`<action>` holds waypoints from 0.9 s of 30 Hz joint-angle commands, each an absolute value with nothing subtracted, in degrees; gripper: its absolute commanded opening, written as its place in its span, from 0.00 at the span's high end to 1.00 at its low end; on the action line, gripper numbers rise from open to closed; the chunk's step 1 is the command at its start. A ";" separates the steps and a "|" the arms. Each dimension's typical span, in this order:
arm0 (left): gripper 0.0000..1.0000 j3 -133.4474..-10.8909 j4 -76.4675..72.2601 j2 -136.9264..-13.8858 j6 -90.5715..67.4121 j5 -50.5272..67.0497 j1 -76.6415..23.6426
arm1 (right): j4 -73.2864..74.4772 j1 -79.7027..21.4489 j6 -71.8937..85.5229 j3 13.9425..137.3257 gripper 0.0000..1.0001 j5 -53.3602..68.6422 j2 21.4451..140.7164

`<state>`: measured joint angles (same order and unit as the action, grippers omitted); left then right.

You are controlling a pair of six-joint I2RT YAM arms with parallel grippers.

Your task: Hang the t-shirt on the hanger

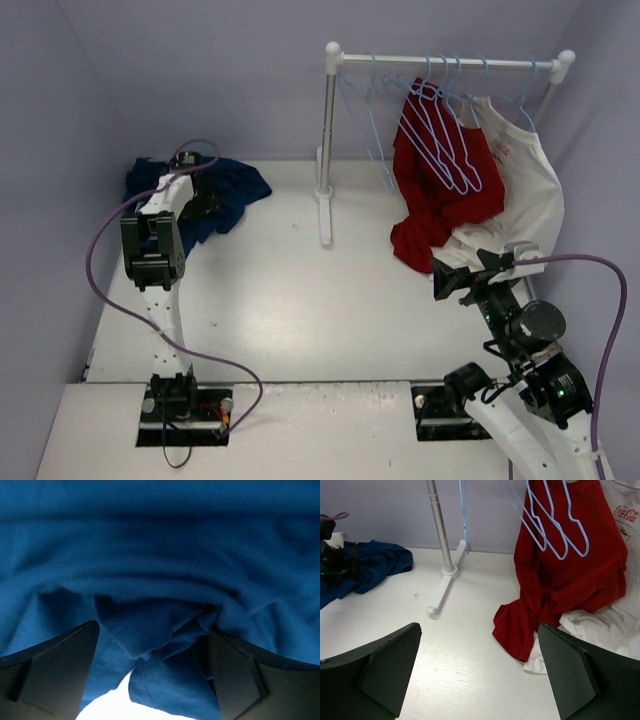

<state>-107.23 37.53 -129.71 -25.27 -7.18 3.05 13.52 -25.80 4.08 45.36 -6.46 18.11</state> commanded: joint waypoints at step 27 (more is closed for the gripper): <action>0.25 -50.39 46.81 -47.02 -47.27 -9.32 -37.44 | 8.83 -25.66 -1.07 52.85 0.00 0.71 34.35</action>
